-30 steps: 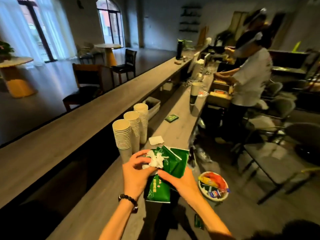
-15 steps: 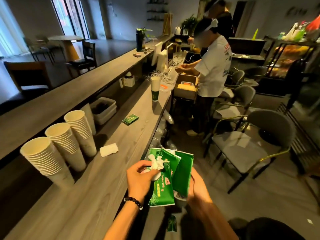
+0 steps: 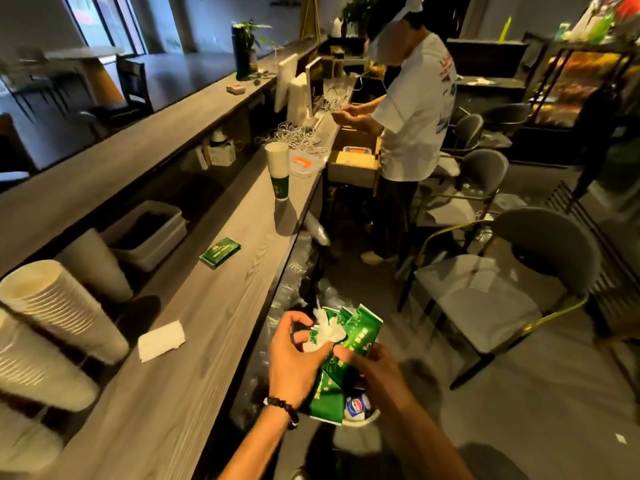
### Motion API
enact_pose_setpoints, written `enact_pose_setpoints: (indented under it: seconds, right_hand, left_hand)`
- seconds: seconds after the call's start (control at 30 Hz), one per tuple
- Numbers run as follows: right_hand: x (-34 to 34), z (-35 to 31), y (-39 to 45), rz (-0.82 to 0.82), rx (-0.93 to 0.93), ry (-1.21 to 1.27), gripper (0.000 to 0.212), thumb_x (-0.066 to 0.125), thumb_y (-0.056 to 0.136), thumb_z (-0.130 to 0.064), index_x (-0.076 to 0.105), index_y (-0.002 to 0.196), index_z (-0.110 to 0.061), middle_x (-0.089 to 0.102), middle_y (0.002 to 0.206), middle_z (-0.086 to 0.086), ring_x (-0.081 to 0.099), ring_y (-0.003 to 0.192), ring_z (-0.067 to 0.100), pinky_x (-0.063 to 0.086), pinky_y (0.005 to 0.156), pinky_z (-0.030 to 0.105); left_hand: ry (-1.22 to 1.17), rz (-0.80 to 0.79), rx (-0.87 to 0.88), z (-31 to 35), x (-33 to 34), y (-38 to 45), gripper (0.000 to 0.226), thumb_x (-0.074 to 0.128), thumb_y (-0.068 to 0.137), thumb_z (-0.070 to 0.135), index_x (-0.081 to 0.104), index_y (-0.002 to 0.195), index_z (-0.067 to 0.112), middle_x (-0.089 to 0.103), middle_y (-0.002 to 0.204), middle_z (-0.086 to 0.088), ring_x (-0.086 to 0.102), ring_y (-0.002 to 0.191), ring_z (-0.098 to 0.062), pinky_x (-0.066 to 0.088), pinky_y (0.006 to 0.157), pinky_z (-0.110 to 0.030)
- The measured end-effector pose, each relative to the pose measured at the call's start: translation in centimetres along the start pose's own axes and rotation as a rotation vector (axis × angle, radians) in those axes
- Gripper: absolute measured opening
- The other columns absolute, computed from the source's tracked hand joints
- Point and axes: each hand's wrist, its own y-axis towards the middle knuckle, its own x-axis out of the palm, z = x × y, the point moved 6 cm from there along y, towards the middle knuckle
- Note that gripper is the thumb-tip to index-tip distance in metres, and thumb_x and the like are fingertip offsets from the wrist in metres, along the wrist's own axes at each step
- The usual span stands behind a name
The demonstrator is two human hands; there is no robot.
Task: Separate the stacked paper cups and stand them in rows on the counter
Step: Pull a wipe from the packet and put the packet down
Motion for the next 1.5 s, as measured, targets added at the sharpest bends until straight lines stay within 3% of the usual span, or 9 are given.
enact_pose_setpoints:
  seconds: [0.27, 0.53, 0.6, 0.73, 0.83, 1.03, 1.2, 1.33, 1.5]
  right_hand:
    - [-6.3, 2.7, 12.3, 0.239, 0.055, 0.167, 0.033, 0.079, 0.071, -0.014, 0.073, 0.100, 0.000, 0.071, 0.104, 0.026, 0.069, 0.095, 0.038, 0.053, 0.092, 0.050]
    - [-13.6, 10.0, 22.3, 0.430, 0.163, 0.142, 0.025, 0.074, 0.081, -0.011, 0.069, 0.102, 0.002, 0.076, 0.081, 0.012, 0.074, 0.069, 0.020, 0.056, 0.056, 0.027]
    - [-15.0, 13.1, 24.7, 0.440, 0.190, 0.142, 0.018, 0.073, 0.083, -0.008, 0.070, 0.098, 0.000, 0.076, 0.076, 0.010, 0.073, 0.064, 0.017, 0.055, 0.052, 0.024]
    - [-17.8, 21.3, 28.7, 0.472, 0.268, 0.087, 0.028, 0.082, 0.075, -0.015, 0.073, 0.099, -0.005, 0.077, 0.089, 0.011, 0.073, 0.079, 0.022, 0.058, 0.068, 0.029]
    - [-20.8, 28.0, 31.5, 0.518, 0.310, -0.050, 0.021, 0.079, 0.078, -0.014, 0.072, 0.098, -0.009, 0.073, 0.088, 0.007, 0.068, 0.077, 0.017, 0.056, 0.070, 0.025]
    - [-25.8, 40.7, 32.4, 0.553, 0.474, -0.096, 0.015, 0.065, 0.090, -0.007, 0.067, 0.075, -0.006, 0.063, 0.071, 0.014, 0.056, 0.054, 0.015, 0.042, 0.040, 0.016]
    - [-28.0, 45.2, 32.4, 0.515, 0.525, -0.116, 0.016, 0.059, 0.092, -0.005, 0.066, 0.077, -0.007, 0.065, 0.075, 0.012, 0.058, 0.060, 0.016, 0.046, 0.046, 0.017]
    - [-28.9, 46.6, 33.5, 0.515, 0.536, -0.117, 0.013, 0.057, 0.092, -0.002, 0.065, 0.082, -0.004, 0.064, 0.070, 0.011, 0.056, 0.054, 0.016, 0.045, 0.045, 0.019]
    - [-29.2, 47.6, 34.3, 0.477, 0.559, -0.170, 0.015, 0.058, 0.092, -0.002, 0.064, 0.079, -0.006, 0.063, 0.067, 0.010, 0.055, 0.048, 0.013, 0.042, 0.042, 0.017]
  left_hand:
    - [0.348, -0.353, 0.250, -8.2, 9.4, 11.5, 0.036, 0.074, 0.064, -0.010, 0.063, 0.070, 0.024, 0.065, 0.072, 0.011, 0.061, 0.073, 0.002, 0.047, 0.067, -0.011]
    - [0.373, -0.662, -0.123, -22.0, 16.1, 16.1, 0.016, 0.067, 0.094, 0.016, 0.073, 0.108, 0.011, 0.064, 0.104, -0.012, 0.060, 0.079, -0.007, 0.052, 0.073, -0.019]
    - [0.363, -0.659, -0.200, -26.2, 17.2, 16.8, 0.024, 0.079, 0.084, 0.025, 0.073, 0.105, 0.016, 0.071, 0.099, -0.010, 0.065, 0.083, -0.017, 0.055, 0.081, -0.034]
    - [0.398, -0.591, -0.225, -36.0, 18.9, 16.7, 0.037, 0.087, 0.062, 0.004, 0.064, 0.080, 0.028, 0.068, 0.090, 0.002, 0.064, 0.089, -0.017, 0.049, 0.080, -0.013]
    - [0.406, -0.517, -0.347, -45.1, 19.3, 16.2, 0.036, 0.087, 0.060, -0.011, 0.070, 0.081, 0.013, 0.070, 0.094, -0.007, 0.066, 0.095, -0.024, 0.054, 0.089, -0.024]
    - [0.600, -0.479, -0.494, -58.9, 18.8, 14.5, 0.027, 0.087, 0.062, -0.008, 0.073, 0.080, 0.008, 0.060, 0.069, 0.004, 0.051, 0.065, -0.014, 0.037, 0.050, -0.005]
    - [0.869, -0.573, -0.148, -63.7, 21.6, 16.0, 0.024, 0.080, 0.067, 0.000, 0.076, 0.083, 0.018, 0.076, 0.096, -0.003, 0.068, 0.094, -0.027, 0.053, 0.081, -0.031]
    - [1.087, -0.964, 0.331, -64.7, 27.1, 14.8, 0.020, 0.067, 0.084, 0.006, 0.077, 0.099, 0.014, 0.075, 0.100, -0.008, 0.066, 0.099, -0.033, 0.044, 0.083, -0.035]
    - [1.443, -1.187, 0.077, -69.3, 26.0, 13.4, 0.025, 0.054, 0.099, 0.023, 0.069, 0.117, 0.015, 0.066, 0.122, -0.008, 0.062, 0.115, -0.031, 0.052, 0.089, -0.040]
